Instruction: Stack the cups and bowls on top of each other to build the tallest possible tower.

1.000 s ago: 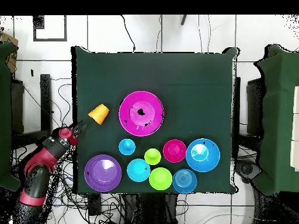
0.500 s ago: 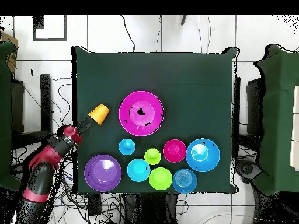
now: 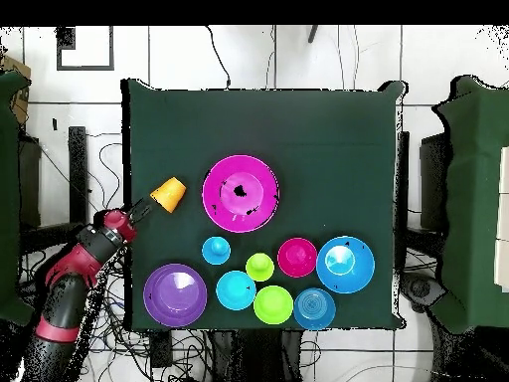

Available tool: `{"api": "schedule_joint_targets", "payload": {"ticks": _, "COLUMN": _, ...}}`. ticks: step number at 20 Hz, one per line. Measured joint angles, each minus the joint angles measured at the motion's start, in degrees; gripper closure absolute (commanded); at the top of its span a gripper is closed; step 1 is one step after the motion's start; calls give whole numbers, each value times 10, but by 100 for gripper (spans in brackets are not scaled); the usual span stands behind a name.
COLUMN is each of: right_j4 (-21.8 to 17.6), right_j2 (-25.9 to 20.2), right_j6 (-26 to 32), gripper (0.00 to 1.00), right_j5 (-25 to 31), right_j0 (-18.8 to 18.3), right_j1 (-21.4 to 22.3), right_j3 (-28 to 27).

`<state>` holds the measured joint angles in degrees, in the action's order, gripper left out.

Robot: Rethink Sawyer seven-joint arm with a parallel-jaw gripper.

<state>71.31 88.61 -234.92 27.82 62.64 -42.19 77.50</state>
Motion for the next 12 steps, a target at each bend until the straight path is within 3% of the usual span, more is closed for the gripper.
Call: {"api": "schedule_joint_targets", "payload": {"ticks": 12, "right_j4": 1, "right_j2": 17, "right_j6": 0, "gripper": 0, "right_j5": 0, "right_j0": -10, "right_j1": -22, "right_j3": -8}}
